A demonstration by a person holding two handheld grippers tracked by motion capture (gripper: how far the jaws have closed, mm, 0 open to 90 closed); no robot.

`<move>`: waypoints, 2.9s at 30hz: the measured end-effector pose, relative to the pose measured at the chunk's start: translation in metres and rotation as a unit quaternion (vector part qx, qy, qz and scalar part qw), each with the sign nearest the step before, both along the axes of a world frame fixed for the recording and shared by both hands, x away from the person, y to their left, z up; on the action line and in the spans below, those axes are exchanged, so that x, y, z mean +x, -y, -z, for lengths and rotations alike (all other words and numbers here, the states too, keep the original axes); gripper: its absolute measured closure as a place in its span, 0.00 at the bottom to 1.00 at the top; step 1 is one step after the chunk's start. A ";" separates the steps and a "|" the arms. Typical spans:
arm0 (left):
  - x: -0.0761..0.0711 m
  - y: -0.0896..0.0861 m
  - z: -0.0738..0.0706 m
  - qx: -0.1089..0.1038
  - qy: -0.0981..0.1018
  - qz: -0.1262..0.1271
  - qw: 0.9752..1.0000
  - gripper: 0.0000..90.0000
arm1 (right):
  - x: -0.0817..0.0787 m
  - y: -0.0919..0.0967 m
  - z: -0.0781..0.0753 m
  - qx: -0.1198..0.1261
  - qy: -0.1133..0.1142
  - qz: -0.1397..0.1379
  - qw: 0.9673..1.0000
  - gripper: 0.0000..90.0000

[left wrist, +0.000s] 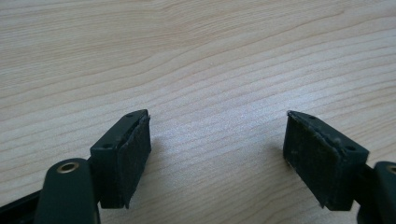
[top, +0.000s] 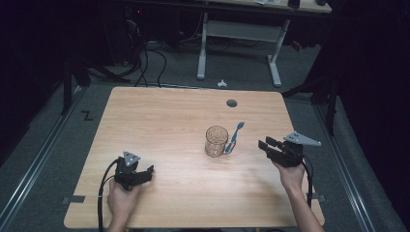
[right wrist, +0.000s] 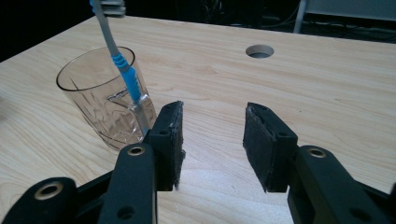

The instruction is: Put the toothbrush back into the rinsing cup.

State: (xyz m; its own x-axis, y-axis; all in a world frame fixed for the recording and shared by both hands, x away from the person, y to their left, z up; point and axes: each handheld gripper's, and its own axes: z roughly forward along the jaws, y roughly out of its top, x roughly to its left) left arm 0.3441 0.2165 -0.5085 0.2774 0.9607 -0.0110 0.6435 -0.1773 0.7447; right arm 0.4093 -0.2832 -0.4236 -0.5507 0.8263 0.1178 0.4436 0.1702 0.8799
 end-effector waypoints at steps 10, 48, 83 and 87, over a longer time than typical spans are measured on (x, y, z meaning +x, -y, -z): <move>0.000 0.000 0.000 0.000 0.000 0.000 1.000 0.26 | 0.002 0.008 0.013 0.002 -0.016 0.015 1.000 0.64; 0.000 0.000 0.000 0.000 0.000 0.000 1.000 0.26 | 0.015 0.012 0.040 -0.001 -0.058 0.039 0.998 0.65; 0.000 0.000 0.000 0.000 0.000 0.000 1.000 0.26 | 0.029 0.000 0.063 -0.044 -0.076 0.050 0.995 0.64; 0.000 0.000 0.000 0.000 0.000 0.000 1.000 0.26 | 0.029 -0.002 0.065 -0.048 -0.075 0.052 0.995 0.63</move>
State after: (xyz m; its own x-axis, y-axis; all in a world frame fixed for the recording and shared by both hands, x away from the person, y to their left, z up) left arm 0.3442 0.2163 -0.5085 0.2773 0.9607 -0.0108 0.6434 -0.1773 0.7447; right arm 0.4385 -0.2816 -0.4887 -0.4445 0.8890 0.1096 0.5883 0.1975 0.7841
